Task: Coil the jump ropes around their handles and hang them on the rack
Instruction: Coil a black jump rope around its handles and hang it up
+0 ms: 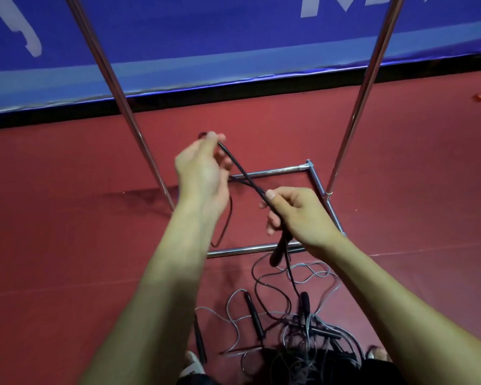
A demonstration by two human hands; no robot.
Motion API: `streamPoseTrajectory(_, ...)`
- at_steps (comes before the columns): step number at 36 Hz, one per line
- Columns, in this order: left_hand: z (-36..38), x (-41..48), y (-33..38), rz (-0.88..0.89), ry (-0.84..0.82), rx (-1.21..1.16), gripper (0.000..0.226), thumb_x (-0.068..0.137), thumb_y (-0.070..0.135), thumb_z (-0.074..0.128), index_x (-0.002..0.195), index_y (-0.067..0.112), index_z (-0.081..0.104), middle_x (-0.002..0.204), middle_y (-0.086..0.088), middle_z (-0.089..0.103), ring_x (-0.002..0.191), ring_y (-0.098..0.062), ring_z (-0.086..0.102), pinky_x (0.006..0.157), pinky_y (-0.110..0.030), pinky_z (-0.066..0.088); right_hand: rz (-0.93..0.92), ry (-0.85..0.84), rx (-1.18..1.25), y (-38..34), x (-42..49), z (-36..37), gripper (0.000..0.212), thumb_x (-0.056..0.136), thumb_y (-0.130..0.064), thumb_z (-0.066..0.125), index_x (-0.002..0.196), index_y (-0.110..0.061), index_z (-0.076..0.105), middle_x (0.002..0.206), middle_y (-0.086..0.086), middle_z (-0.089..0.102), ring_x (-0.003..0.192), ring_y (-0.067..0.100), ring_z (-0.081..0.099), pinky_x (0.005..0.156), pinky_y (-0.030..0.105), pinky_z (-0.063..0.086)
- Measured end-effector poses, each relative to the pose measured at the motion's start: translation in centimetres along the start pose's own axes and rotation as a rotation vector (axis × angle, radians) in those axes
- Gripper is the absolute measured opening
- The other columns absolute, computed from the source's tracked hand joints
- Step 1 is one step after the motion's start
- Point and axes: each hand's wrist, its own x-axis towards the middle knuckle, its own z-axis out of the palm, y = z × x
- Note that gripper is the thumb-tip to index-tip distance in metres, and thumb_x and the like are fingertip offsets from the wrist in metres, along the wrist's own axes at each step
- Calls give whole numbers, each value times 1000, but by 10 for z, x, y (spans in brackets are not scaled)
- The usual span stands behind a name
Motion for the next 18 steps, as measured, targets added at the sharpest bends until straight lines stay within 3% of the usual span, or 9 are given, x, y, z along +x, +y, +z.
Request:
streamPoseTrajectory(2, -3, 8, 18, 36, 10, -118, 32, 98, 4, 52, 68, 11, 60, 63, 1, 58, 54, -7, 46, 50, -16, 39, 41, -49, 69, 4, -4, 1, 32, 104, -19, 43, 78, -6, 56, 51, -1, 40, 44, 17, 39, 53, 29, 43)
streamPoseTrajectory(5, -10, 11, 24, 53, -16, -81, 27, 100, 5, 49, 74, 10, 56, 68, -1, 56, 57, -10, 49, 55, -18, 48, 53, -1, 154, -3, -4, 4, 32, 104, -19, 43, 76, -9, 53, 54, -2, 32, 46, 11, 27, 45, 24, 35)
streamPoseTrajectory(7, -15, 7, 11, 70, -30, 145, 25, 100, 7, 49, 76, 12, 53, 68, 1, 53, 51, -6, 52, 62, -25, 52, 46, 75, 245, -14, -1, 6, 32, 104, -18, 44, 75, -9, 52, 54, -1, 30, 45, 8, 24, 43, 20, 27)
streamPoseTrajectory(10, -24, -14, -21, 52, -112, 481, 21, 99, 11, 54, 78, 15, 55, 51, 7, 56, 46, -7, 51, 70, -35, 46, 45, 140, 423, -33, 5, 9, 29, 103, -15, 45, 78, -6, 56, 54, -1, 36, 43, 7, 26, 41, 19, 28)
streamPoseTrajectory(13, -23, -45, -46, -59, -270, 563, 19, 101, 18, 49, 85, 17, 59, 75, 3, 66, 58, -11, 56, 66, -32, 50, 60, 162, 587, -47, 7, 16, 24, 103, -11, 44, 86, -2, 58, 55, 1, 45, 44, 7, 34, 40, 18, 34)
streamPoseTrajectory(16, -21, -65, -55, -52, -328, 542, 25, 91, 45, 47, 81, 33, 67, 88, 2, 69, 82, -20, 63, 85, -41, 51, 54, 179, 642, -58, 6, 18, 22, 103, -8, 44, 89, -1, 60, 59, 2, 50, 47, 7, 39, 42, 17, 35)
streamPoseTrajectory(18, -24, -72, -55, 21, -438, 625, 21, 88, 48, 52, 85, 30, 61, 88, 5, 67, 87, -14, 60, 89, -38, 48, 51, 199, 683, -64, 5, 15, 20, 102, -8, 45, 94, -2, 61, 62, 2, 51, 50, 7, 41, 46, 18, 38)
